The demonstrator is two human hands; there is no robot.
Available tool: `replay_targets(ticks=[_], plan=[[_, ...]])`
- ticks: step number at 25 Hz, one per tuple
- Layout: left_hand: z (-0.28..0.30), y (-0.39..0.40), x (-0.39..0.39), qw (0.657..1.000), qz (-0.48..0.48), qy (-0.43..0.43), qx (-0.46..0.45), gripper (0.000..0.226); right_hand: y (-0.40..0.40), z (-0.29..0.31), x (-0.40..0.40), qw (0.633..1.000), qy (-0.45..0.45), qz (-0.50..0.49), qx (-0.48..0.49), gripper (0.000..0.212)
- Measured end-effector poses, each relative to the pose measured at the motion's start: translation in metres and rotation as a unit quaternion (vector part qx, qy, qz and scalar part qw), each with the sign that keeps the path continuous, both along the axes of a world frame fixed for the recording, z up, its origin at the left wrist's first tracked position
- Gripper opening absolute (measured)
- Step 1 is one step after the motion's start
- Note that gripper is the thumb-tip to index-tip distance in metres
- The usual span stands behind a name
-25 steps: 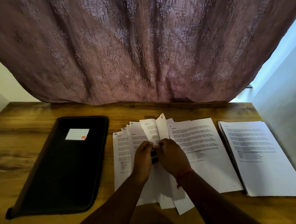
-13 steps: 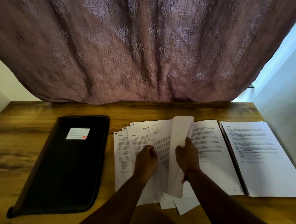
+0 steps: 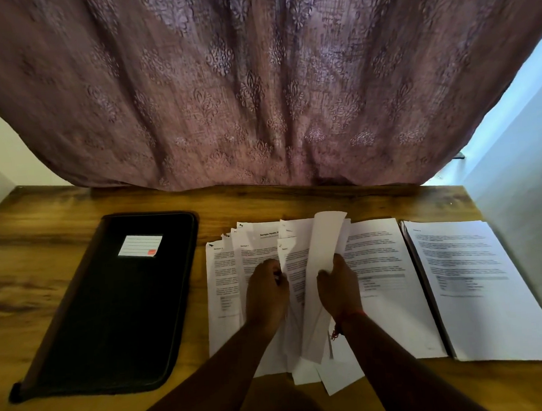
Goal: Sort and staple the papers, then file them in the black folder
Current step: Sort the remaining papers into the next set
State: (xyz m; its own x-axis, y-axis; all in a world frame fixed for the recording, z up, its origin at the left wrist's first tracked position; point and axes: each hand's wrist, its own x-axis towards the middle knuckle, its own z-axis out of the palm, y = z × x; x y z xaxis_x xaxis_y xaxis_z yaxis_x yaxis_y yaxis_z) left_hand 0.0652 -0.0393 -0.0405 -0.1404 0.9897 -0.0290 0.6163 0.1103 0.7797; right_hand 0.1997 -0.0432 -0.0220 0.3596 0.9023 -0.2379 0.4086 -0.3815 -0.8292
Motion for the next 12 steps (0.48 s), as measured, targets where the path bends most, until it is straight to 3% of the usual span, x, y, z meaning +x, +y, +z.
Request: replay_targets(ticks=[4,9,12], plan=[[-0.011,0.003,-0.003,0.995,-0.029,0.092,0.027,0.01,0.0,-0.001,-0.001,1.0,-0.011,0.006,-0.006,0.035],[-0.019,0.004,0.003,0.983,-0.168,0.056,0.049,0.022,0.001,-0.005,0.002,1.0,-0.007,-0.001,-0.015,0.032],[-0.026,0.006,0.005,0.981,-0.173,0.084,0.023,0.027,0.002,-0.006,0.005,1.0,0.003,0.0,-0.007,0.029]])
